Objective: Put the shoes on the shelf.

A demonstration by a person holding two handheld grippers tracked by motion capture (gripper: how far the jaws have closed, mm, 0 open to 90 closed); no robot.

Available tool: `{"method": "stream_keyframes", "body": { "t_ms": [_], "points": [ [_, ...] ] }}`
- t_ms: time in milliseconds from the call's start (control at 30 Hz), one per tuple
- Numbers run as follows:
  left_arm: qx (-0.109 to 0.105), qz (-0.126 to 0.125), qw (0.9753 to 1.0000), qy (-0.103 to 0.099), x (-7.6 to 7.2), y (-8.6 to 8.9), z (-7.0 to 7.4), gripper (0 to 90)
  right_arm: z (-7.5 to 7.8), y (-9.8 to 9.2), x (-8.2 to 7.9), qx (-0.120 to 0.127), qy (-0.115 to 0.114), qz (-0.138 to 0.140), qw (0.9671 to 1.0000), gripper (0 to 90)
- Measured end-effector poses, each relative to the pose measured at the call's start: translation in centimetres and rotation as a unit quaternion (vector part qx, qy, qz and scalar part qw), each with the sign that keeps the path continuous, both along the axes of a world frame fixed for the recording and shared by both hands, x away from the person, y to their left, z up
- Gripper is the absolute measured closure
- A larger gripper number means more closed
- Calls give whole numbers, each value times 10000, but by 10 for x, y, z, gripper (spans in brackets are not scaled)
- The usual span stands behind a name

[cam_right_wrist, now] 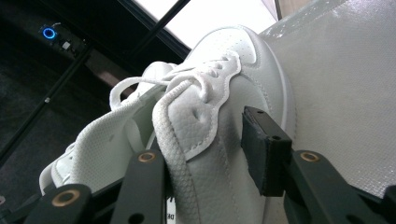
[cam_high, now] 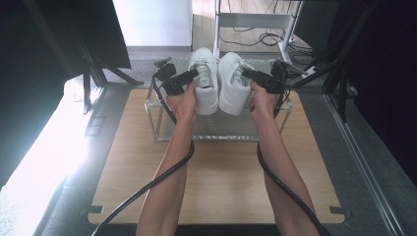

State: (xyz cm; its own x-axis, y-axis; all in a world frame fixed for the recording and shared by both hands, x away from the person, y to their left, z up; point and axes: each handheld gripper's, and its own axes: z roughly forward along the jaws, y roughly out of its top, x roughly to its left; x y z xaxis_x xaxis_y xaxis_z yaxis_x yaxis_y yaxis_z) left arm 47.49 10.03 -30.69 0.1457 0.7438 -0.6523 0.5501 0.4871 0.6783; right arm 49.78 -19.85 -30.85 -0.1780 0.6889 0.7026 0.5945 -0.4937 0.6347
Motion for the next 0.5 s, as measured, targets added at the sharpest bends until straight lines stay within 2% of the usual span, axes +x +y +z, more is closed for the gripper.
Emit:
{"method": "stream_keyframes", "body": {
  "t_ms": [67, 133, 167, 233, 300, 333, 367, 433, 500],
  "points": [
    [-233, -143, 9996, -73, 1, 4, -1, 541, -1, -2, 1, 67, -15, 72, 10000, 595],
    [-384, -322, 9987, -62, 3, 7, -2, 523, -1, -2, 3, 71, -54, 152, 9998, 525],
    [-319, -374, 9988, -31, 3, 6, -2, 486, -2, -3, 4, 129, -53, 232, 9996, 492],
    [-244, -366, 9990, -78, 2, 6, -2, 471, -1, -4, 4, 194, -51, 295, 9994, 468],
    [-276, -414, 9987, -51, 2, 6, -3, 449, 0, -6, 5, 186, -41, 350, 9992, 465],
    [-260, -422, 9988, -31, 2, 7, -4, 438, 1, -6, 5, 113, -79, 379, 9992, 488],
    [-138, -407, 9991, 12, 2, 7, -4, 456, 1, -6, 5, 27, -117, 410, 9991, 512],
    [113, -364, 9993, -42, 2, 8, -5, 499, 7, -5, 3, -326, -190, 437, 9983, 579],
    [281, -278, 9991, -117, 0, 8, -4, 550, 10, -4, 2, -417, -180, 416, 9981, 599]
  ]
}}
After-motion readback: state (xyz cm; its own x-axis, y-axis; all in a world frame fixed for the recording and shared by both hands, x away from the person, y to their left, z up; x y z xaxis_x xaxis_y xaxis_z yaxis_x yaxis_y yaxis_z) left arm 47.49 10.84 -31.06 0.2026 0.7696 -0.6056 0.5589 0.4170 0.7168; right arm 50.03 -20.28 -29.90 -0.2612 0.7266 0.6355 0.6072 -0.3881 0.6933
